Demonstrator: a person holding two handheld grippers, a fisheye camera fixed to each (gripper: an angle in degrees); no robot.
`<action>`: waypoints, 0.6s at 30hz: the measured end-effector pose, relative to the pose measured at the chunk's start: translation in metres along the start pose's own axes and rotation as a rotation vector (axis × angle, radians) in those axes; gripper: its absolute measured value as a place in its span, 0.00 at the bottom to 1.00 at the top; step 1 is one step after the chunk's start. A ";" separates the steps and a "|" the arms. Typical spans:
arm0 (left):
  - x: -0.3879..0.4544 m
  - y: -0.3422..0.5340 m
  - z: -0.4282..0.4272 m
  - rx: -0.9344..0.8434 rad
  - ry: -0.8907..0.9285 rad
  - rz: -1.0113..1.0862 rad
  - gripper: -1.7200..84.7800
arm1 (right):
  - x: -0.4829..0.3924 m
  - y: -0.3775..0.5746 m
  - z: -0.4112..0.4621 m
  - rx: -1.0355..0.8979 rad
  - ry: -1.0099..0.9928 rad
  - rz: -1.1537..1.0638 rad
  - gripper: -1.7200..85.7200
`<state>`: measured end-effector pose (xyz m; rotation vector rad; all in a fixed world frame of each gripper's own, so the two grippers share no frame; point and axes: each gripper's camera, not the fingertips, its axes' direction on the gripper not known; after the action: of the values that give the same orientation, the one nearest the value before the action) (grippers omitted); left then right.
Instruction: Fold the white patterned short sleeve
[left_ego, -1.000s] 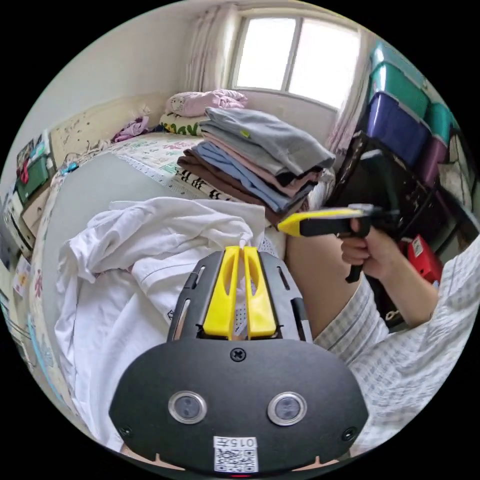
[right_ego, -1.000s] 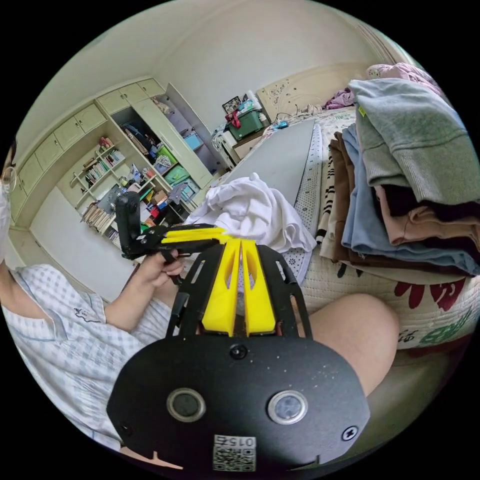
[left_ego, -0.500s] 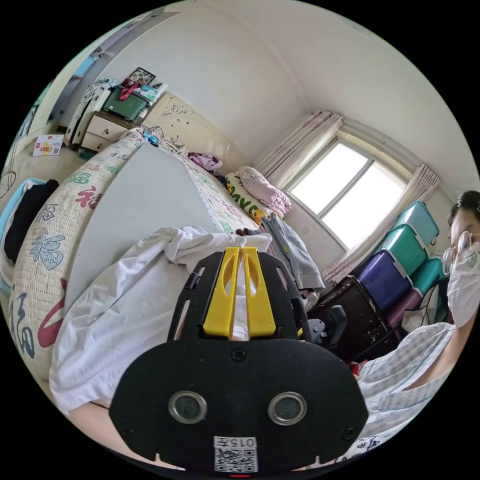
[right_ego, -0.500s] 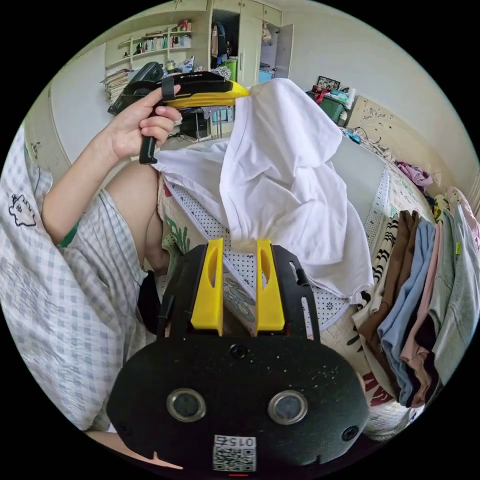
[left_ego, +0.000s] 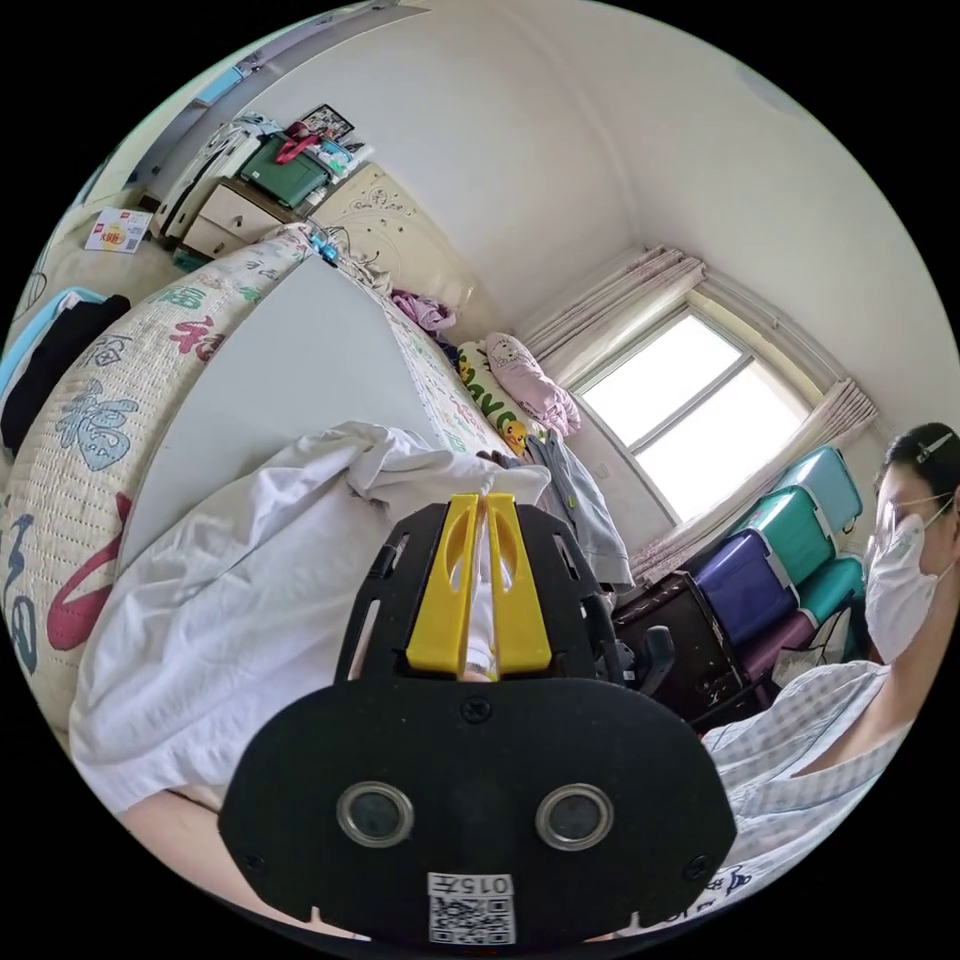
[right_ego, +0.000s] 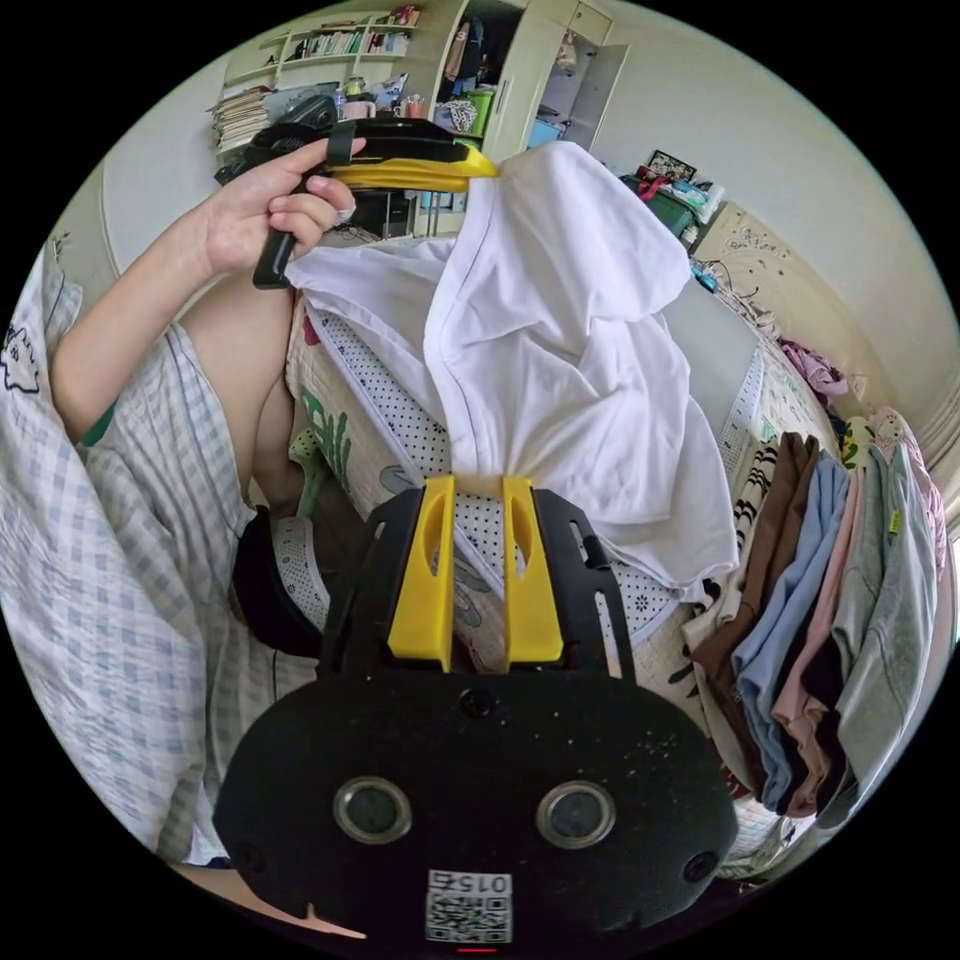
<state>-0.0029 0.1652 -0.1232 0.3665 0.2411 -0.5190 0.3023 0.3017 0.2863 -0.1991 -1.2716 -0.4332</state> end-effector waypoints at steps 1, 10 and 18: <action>-0.005 0.000 -0.002 -0.002 0.008 -0.013 0.01 | 0.000 -0.001 0.001 -0.005 0.007 0.010 0.10; -0.023 0.003 -0.013 0.000 0.035 -0.090 0.01 | 0.034 0.033 -0.021 0.136 -0.237 0.446 0.08; 0.006 0.012 -0.025 0.006 0.026 -0.038 0.02 | 0.022 0.103 -0.049 0.297 -0.278 0.625 0.07</action>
<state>0.0055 0.1823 -0.1447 0.3756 0.2725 -0.5530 0.3934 0.3722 0.3028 -0.3975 -1.4464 0.3290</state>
